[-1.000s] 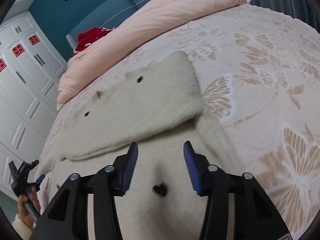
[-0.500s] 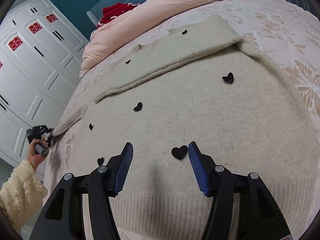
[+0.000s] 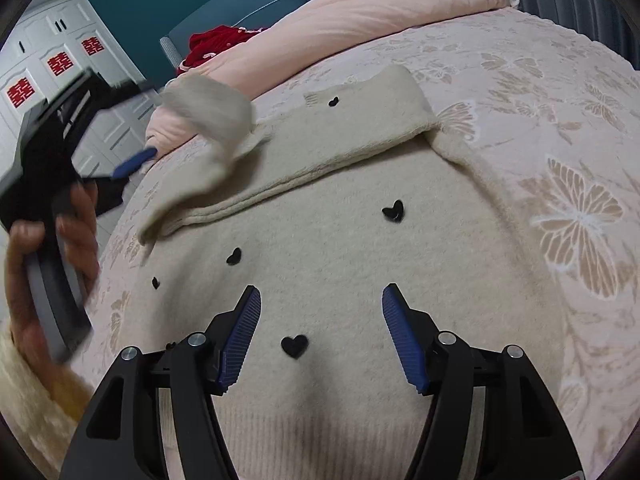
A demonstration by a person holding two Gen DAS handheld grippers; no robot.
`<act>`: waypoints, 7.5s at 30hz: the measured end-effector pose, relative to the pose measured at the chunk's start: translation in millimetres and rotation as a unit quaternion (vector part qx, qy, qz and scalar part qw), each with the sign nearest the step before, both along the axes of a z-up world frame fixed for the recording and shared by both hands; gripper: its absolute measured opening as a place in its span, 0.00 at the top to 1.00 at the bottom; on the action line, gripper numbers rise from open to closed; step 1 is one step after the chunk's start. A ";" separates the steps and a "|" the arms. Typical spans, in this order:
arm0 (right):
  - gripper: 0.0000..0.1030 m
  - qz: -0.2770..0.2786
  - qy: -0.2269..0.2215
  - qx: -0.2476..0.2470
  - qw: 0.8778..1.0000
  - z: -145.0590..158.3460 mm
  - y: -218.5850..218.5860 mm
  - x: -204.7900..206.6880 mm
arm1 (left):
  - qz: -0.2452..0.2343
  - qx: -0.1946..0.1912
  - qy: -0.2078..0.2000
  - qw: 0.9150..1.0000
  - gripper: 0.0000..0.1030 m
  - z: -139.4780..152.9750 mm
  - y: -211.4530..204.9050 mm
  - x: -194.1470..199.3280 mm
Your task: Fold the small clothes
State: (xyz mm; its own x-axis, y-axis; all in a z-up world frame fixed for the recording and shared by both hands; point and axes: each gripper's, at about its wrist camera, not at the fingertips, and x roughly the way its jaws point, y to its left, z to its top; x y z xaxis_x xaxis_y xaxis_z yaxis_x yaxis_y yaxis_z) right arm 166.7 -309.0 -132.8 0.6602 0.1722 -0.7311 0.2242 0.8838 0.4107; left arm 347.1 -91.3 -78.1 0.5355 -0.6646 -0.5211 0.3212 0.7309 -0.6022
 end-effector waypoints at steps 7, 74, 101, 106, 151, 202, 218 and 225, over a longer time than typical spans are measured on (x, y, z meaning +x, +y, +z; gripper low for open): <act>0.34 0.045 -0.015 -0.029 0.998 8.0 -13.6 84.9 | 0.117 -0.037 0.153 0.981 0.20 -94.5 96.7 -9.8; 0.99 0.186 -0.025 -0.036 0.982 2.6 166.6 349.9 | 0.212 -0.076 0.001 0.974 0.76 -141.0 169.3 34.1; 0.37 -0.047 0.025 -0.069 0.996 20.8 -100.3 -8.5 | 0.188 -0.041 0.071 0.979 0.06 -68.7 203.8 -47.1; 0.37 -0.062 0.094 0.009 0.994 -20.4 -103.5 -107.3 | 0.170 -0.004 0.174 0.970 0.04 -91.7 246.1 -124.3; 0.40 -0.058 0.102 0.102 0.988 -42.9 -43.0 -166.0 | 0.161 0.043 0.210 0.963 0.07 -86.9 228.8 -197.4; 0.37 -0.047 -0.042 0.028 0.998 63.2 -89.0 -125.6 | 0.128 -0.016 0.120 0.984 0.09 11.7 228.3 -143.5; 0.90 0.034 0.085 -0.073 0.993 -3.3 -43.7 -67.1 | 0.008 0.105 0.148 0.983 0.93 -59.2 154.2 -119.1; 0.93 0.017 -0.079 -0.040 0.996 96.5 -51.9 -110.5 | 0.050 0.010 0.061 0.997 0.95 26.2 193.8 -136.2</act>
